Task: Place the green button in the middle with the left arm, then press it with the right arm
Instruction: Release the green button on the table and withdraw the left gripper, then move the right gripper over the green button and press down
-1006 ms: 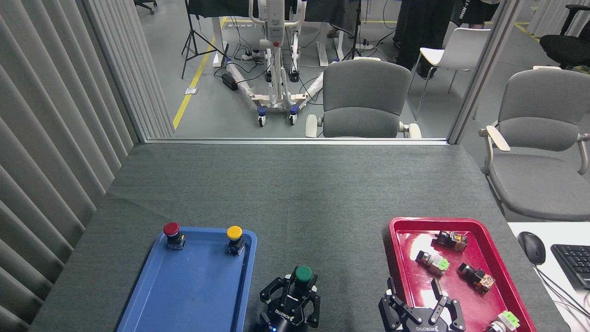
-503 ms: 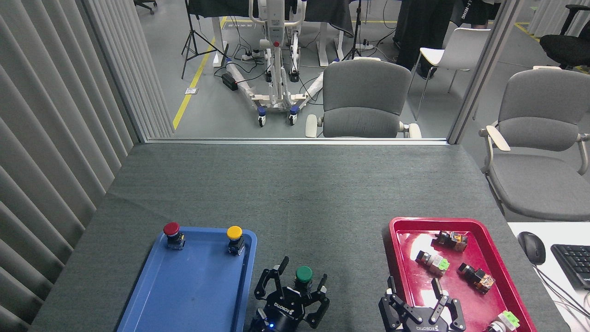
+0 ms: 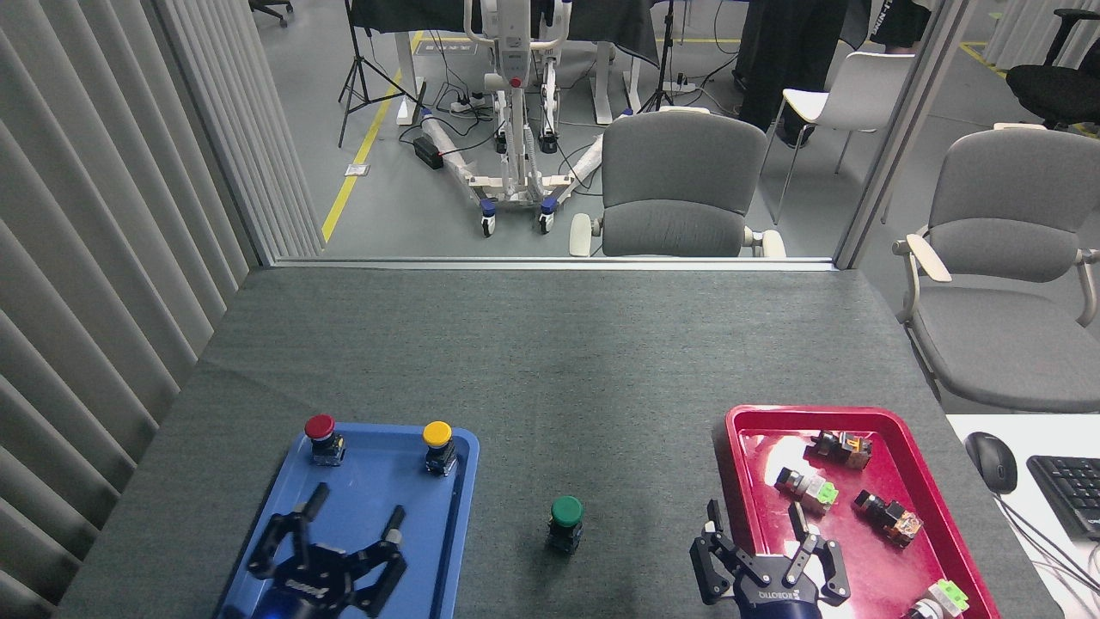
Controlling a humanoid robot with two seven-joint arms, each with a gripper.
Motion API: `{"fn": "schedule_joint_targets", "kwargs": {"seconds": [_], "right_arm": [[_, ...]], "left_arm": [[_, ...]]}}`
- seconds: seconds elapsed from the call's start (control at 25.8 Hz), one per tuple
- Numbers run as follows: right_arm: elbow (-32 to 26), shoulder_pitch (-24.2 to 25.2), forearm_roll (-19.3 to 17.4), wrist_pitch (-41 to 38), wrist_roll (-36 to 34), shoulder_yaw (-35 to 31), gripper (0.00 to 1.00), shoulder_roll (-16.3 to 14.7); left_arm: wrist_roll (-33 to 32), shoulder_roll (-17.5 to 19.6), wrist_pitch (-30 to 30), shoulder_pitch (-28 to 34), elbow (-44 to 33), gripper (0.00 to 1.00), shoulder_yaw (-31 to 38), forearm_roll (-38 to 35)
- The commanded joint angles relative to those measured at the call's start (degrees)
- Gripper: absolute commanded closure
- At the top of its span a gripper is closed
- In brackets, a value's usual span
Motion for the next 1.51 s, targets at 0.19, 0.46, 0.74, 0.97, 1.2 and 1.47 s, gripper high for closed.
{"fn": "schedule_joint_targets", "kwargs": {"seconds": [0.19, 0.46, 0.74, 0.97, 1.2, 1.47], "right_arm": [[0.05, -4.56, 1.18, 0.05, 0.04, 8.9, 0.64, 0.27], [2.16, -8.69, 1.36, 1.02, 3.81, 18.92, 1.0, 0.1], [10.86, -12.73, 1.45, 3.57, 5.66, 22.78, 1.0, 0.36], [15.16, -13.79, 1.09, 3.57, 5.66, 22.78, 1.0, 0.89], [18.59, -14.4, 0.83, 3.13, 5.57, 24.1, 1.0, 1.15], [21.58, -14.49, 0.74, 3.04, 5.4, 24.19, 1.0, 1.24]], "left_arm": [[-2.24, -3.18, -6.6, 1.83, 4.49, 0.01, 10.53, -0.32], [-3.2, -2.91, -6.07, 2.01, 2.73, 0.01, 11.58, -0.05], [-3.03, -2.74, -2.83, 1.66, 1.41, 0.01, 12.81, 0.39], [-2.24, -2.21, 2.71, 1.57, 0.89, 0.01, 10.17, 1.0], [-0.39, -2.12, 3.86, 1.57, 1.33, 0.01, 10.26, 1.09], [-0.39, -0.8, 3.59, 0.34, 1.59, 0.01, 12.72, 1.18]]}}
